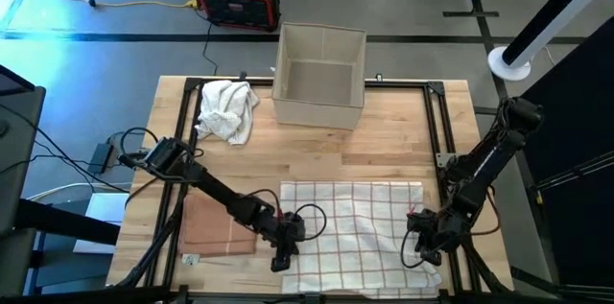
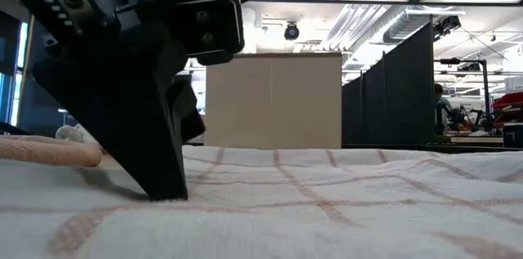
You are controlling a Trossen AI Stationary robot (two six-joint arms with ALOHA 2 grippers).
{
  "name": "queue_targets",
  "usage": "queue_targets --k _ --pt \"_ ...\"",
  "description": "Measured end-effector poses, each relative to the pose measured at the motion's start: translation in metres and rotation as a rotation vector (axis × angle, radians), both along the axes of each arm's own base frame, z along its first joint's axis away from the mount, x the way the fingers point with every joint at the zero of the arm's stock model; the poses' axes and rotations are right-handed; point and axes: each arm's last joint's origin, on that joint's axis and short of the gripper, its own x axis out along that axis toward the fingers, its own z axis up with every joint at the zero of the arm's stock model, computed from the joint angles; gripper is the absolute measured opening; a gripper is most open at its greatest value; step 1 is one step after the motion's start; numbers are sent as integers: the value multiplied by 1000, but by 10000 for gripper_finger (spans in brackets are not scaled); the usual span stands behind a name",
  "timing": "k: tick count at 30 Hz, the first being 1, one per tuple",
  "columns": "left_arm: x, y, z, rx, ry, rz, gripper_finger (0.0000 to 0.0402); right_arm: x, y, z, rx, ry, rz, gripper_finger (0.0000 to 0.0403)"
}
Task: Fold towel
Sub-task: Fold the right white towel
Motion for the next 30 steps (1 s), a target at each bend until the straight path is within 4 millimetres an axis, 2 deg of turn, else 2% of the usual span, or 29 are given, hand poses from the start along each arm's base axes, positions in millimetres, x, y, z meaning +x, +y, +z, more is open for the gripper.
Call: queue_targets --k 6,15,18,20,23,26,30 --pt "-4 4 -2 38 68 -10 0 -6 -3 -17 -76 73 30 0" --pt "-13 17 7 73 167 -22 0 -10 -10 -9 -61 84 37 0" --pt "-12 32 21 57 180 0 0 -8 -14 4 -32 49 11 0" --pt "-9 42 40 48 135 10 0 -4 -14 21 -2 -2 0 0" --pt "-10 63 68 69 88 7 0 -1 -24 44 -47 -57 10 0" --pt "-16 89 76 135 127 -1 0 3 -40 65 -120 -74 -6 0" --pt "-19 128 87 189 145 16 0 5 -69 82 -248 0 -46 0"
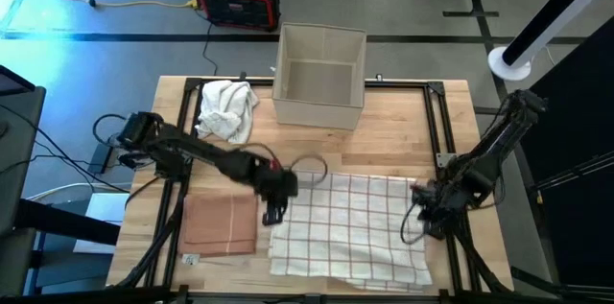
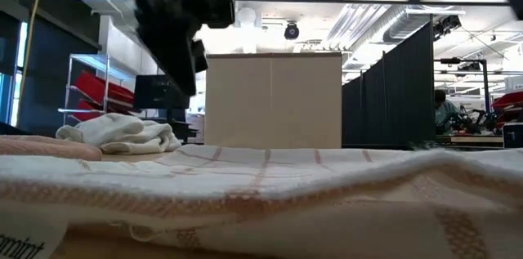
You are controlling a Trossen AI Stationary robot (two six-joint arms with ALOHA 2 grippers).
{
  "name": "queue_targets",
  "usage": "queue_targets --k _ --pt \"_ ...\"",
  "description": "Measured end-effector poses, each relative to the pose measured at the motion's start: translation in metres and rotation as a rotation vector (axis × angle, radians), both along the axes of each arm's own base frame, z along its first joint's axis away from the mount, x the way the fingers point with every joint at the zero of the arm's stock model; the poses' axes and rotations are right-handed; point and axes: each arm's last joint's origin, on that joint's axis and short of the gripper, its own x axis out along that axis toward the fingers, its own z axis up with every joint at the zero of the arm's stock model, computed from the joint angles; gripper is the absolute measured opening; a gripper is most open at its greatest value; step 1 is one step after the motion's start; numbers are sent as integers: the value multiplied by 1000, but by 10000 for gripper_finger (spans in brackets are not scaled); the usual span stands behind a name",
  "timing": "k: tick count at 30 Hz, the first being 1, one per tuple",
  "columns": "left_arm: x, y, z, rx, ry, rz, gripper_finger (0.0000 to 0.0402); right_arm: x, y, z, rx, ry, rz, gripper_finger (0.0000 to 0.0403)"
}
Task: Fold towel
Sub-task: Fold the right white towel
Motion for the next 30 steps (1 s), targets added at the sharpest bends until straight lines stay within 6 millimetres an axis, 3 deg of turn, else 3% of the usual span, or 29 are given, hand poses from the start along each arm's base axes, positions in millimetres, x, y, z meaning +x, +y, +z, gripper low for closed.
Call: queue_targets --k 7,12,22,30 --pt "-1 48 -7 -50 26 -28 0 8 -37 5 -10 153 -21 7" --pt "-8 67 -12 -20 76 -46 0 17 -60 2 2 199 -65 50" --pt "-15 68 -13 -100 124 -120 0 46 -89 -24 -132 314 44 172" --pt "-20 62 -14 -97 168 -162 0 49 -95 -56 -36 361 -33 197"
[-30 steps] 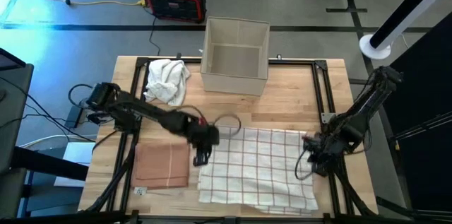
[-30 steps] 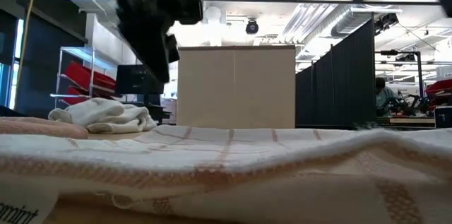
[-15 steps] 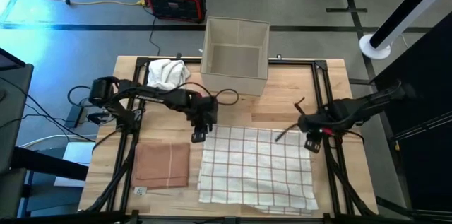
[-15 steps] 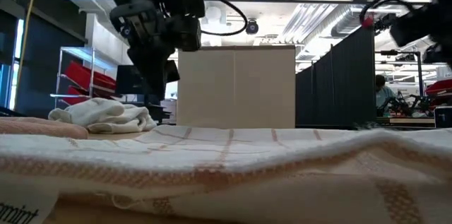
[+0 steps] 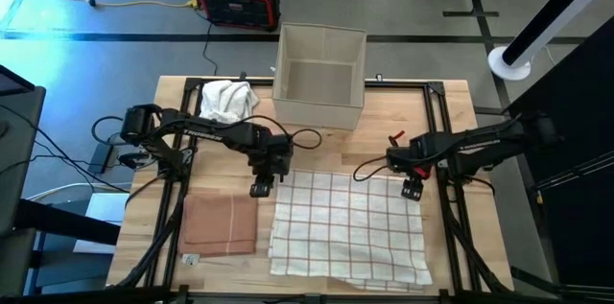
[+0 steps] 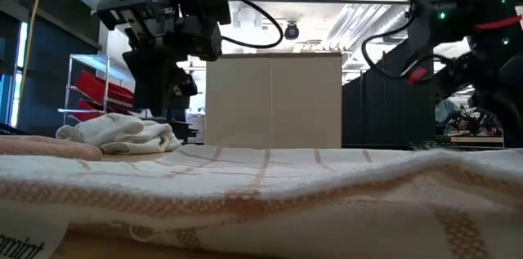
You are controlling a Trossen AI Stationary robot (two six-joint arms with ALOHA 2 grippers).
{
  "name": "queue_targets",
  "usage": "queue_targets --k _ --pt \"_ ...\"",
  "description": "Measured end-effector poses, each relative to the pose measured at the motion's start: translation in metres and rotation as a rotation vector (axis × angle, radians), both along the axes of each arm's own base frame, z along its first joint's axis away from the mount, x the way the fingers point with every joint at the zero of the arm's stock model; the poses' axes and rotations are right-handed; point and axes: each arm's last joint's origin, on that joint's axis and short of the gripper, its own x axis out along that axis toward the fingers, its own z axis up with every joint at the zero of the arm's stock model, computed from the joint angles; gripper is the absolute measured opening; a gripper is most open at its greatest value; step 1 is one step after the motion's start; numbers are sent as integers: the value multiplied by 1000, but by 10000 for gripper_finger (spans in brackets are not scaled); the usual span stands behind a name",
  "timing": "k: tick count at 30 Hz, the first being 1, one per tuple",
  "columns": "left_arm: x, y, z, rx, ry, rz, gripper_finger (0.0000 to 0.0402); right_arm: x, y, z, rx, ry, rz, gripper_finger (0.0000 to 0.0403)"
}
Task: Fold towel
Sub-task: Fold the right white towel
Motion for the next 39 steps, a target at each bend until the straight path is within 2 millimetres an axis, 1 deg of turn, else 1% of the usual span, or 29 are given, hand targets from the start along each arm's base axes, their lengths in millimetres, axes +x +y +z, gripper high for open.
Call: queue_targets --k 5,10,13,15,16,17,18,20,23,26,30,32,34,36,39 --pt "0 1 0 20 -5 -11 0 -4 -2 -9 -61 26 -73 186" --pt "0 2 0 21 -5 -6 0 -7 -1 -18 -65 30 -140 152" --pt "0 2 0 19 -2 0 0 -6 0 -20 -63 21 -139 112" --pt "0 2 0 28 3 15 0 -6 2 -20 -64 22 -132 69" --pt "0 3 0 54 6 26 0 -6 2 -20 -64 22 -133 41" --pt "0 4 -1 91 11 42 1 -6 2 -20 -68 22 -136 21" --pt "0 5 -1 130 14 53 2 -6 3 -20 -70 23 -139 12" --pt "1 5 -1 174 3 37 10 -6 4 -20 -72 24 -154 10" --pt "5 6 0 184 -52 14 35 -6 6 -20 -73 20 -144 3" --pt "9 8 1 216 -91 36 71 -5 8 -20 -72 13 -154 2" --pt "16 11 0 319 -145 70 123 -4 9 -20 -69 5 -146 1" --pt "21 13 -6 359 -150 72 145 -4 10 -20 -68 0 -143 1" --pt "25 16 -16 369 -136 55 163 -4 10 -20 -67 -4 -143 1" --pt "27 18 -28 360 -97 44 175 -3 10 -20 -66 -5 -143 1" --pt "28 18 -44 374 -30 29 182 -3 10 -20 -64 -4 -147 1"
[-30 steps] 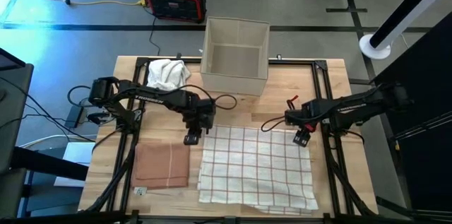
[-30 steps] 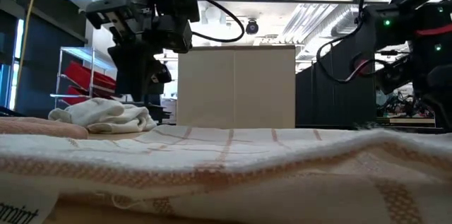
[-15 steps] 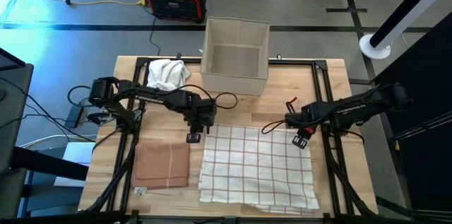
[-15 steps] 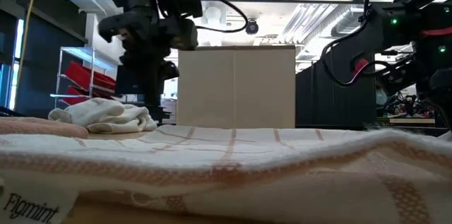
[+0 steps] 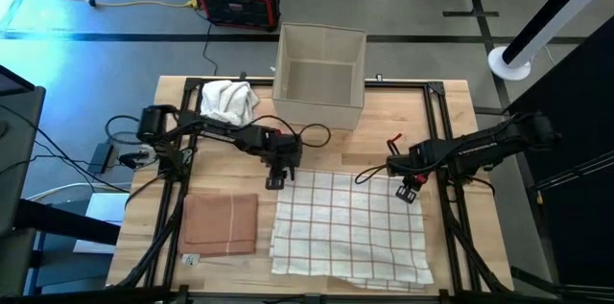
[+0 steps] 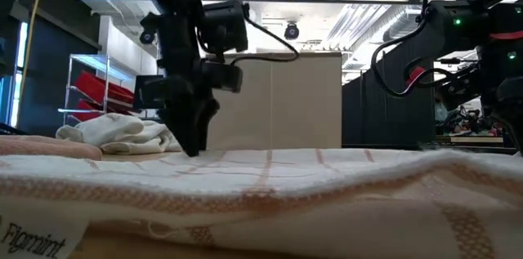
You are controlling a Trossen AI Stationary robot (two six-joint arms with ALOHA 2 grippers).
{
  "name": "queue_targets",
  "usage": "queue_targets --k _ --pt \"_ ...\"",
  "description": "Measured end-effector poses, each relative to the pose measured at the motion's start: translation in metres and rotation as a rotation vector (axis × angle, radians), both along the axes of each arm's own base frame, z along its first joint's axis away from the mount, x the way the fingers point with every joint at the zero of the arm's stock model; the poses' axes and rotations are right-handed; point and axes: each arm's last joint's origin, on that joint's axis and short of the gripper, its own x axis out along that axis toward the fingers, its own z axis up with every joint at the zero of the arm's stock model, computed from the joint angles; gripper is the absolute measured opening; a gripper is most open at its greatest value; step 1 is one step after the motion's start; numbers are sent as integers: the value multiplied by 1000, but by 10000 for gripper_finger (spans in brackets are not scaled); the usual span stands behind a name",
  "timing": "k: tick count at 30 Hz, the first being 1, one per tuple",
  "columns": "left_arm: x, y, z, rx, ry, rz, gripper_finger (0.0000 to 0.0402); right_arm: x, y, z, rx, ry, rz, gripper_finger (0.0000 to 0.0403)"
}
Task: Fold towel
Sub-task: Fold the right white towel
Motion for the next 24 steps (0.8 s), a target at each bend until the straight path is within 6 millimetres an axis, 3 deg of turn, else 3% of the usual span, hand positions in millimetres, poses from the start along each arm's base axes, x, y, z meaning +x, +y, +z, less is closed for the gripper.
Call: queue_targets --k 5,11,17,24 --pt "1 1 -3 42 18 61 149 0 0 0 5 -1 0 0" --pt "-11 2 4 70 146 102 15 12 0 12 -20 -68 7 0" --pt "-29 9 25 241 231 196 14 29 -7 45 -216 -123 -10 0" --pt "-35 33 68 344 82 348 14 30 -16 106 -468 -34 -4 0"
